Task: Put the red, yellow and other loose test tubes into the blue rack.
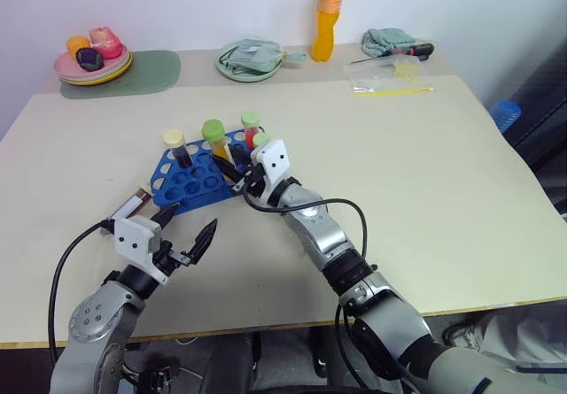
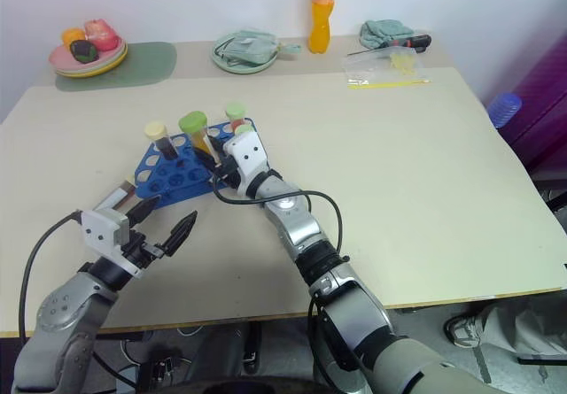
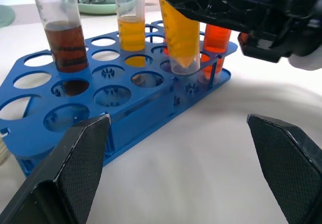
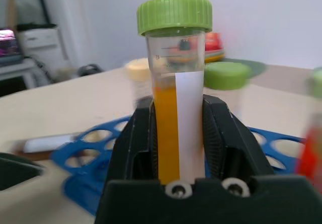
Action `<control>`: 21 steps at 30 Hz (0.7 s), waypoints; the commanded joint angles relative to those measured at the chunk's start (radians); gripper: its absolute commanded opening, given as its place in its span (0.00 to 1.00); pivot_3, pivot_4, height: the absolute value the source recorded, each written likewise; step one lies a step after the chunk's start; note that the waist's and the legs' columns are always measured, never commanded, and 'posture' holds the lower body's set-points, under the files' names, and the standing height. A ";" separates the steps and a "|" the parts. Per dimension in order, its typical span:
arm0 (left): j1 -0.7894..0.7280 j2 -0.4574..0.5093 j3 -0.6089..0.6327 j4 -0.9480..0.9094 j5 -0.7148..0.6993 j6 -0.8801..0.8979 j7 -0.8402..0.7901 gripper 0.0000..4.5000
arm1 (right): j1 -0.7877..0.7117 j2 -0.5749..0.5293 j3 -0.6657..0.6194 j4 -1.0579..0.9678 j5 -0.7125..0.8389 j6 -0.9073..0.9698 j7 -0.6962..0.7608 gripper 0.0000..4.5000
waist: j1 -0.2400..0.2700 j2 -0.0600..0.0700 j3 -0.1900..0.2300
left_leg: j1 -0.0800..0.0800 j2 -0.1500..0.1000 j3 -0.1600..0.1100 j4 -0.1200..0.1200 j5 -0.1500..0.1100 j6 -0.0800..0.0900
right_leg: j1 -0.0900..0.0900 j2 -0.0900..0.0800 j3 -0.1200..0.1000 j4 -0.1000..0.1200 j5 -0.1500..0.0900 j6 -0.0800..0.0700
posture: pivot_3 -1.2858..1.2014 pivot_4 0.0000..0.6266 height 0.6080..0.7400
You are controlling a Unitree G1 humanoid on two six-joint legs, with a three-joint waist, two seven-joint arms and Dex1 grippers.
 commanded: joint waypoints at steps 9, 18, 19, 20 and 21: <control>-0.014 0.012 -0.002 -0.058 -0.006 0.028 0.002 1.00 | -0.052 0.077 -0.025 0.071 -0.017 -0.072 0.031 0.17 | 0.000 0.000 0.000 | 0.000 0.000 0.000 0.000 0.000 0.000 | 0.000 0.000 0.000 0.000 0.000 0.000 | 0.52 0.24 1.00; -0.015 0.012 -0.002 -0.063 -0.008 0.037 -0.002 1.00 | -0.074 0.096 -0.024 0.114 -0.031 -0.081 0.038 0.17 | 0.000 0.000 0.000 | 0.000 0.000 0.000 0.000 0.000 0.000 | 0.000 0.000 0.000 0.000 0.000 0.000 | 0.52 0.24 1.00; -0.015 0.012 -0.002 -0.063 -0.008 0.037 -0.002 1.00 | -0.080 0.097 -0.026 0.124 -0.033 -0.081 0.034 0.17 | -0.001 0.000 0.000 | 0.001 0.000 0.000 0.000 0.000 0.000 | 0.000 0.000 0.000 0.000 0.000 0.000 | 0.52 0.24 1.00; -0.014 0.011 -0.002 -0.063 -0.009 0.037 -0.003 1.00 | -0.088 0.099 -0.029 0.134 -0.032 -0.083 0.034 0.17 | 0.000 0.000 0.000 | 0.001 0.000 0.000 0.000 0.000 0.000 | 0.000 0.000 0.000 0.000 0.000 0.000 | 0.52 0.24 1.00; -0.012 0.011 -0.001 -0.063 -0.009 0.037 -0.004 1.00 | -0.096 0.102 -0.032 0.143 -0.027 -0.081 0.037 0.17 | 0.000 0.000 0.000 | 0.001 0.000 0.000 0.000 0.000 0.000 | 0.000 0.000 0.000 0.001 0.000 0.000 | 0.52 0.24 1.00</control>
